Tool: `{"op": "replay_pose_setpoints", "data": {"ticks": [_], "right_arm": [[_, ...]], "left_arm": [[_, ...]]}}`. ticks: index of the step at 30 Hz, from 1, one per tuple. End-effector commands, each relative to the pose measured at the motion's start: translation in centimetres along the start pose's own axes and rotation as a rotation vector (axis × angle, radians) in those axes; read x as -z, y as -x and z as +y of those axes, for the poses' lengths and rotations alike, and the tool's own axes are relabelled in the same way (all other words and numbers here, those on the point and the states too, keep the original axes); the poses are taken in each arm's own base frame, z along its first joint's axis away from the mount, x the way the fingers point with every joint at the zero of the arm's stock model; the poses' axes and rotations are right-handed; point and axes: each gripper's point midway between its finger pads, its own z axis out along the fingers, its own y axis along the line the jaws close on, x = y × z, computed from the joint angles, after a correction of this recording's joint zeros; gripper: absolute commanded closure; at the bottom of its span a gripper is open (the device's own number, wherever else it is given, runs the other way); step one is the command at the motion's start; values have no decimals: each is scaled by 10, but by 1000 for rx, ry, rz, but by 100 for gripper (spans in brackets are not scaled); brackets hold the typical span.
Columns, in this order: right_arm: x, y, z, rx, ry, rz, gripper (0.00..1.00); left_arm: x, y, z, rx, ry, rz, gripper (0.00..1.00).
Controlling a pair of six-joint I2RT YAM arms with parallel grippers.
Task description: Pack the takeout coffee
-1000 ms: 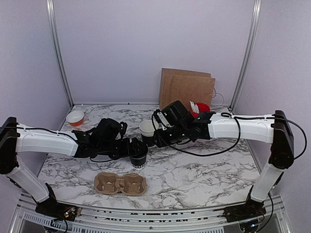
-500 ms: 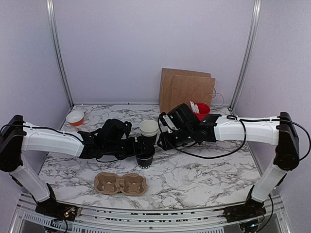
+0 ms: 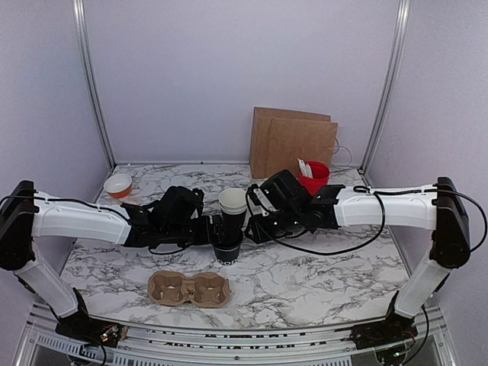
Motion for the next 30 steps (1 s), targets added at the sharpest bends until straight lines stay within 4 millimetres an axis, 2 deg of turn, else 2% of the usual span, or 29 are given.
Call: {"op": "replay_pose_setpoints", "data": {"ticks": [1, 4, 7, 10, 14, 16, 18, 23, 27, 30], "right_arm": [[15, 21, 19, 3, 39, -69, 62], [20, 30, 23, 10, 35, -96, 62], [16, 27, 21, 10, 31, -99, 62], [-4, 8, 17, 1, 35, -49, 62], [-31, -33, 6, -27, 25, 58, 62], [-36, -46, 1, -43, 22, 79, 62], [-35, -48, -2, -51, 10, 82, 63], [-23, -26, -8, -34, -37, 28, 62], [-24, -2, -11, -21, -43, -6, 62], [-25, 16, -6, 2, -35, -33, 62]], "left_arm": [[1, -3, 8, -42, 53, 17, 9], [1, -4, 9, -45, 56, 19, 9], [1, -5, 11, -43, 61, 22, 9], [1, -6, 11, -43, 63, 23, 9], [0, -6, 12, -44, 65, 23, 9], [0, -6, 12, -44, 66, 24, 9], [-1, -7, 12, -46, 66, 28, 9], [0, -6, 12, -48, 67, 24, 9], [1, -4, 11, -49, 64, 19, 9], [5, -2, 11, -51, 63, 7, 9]]}}
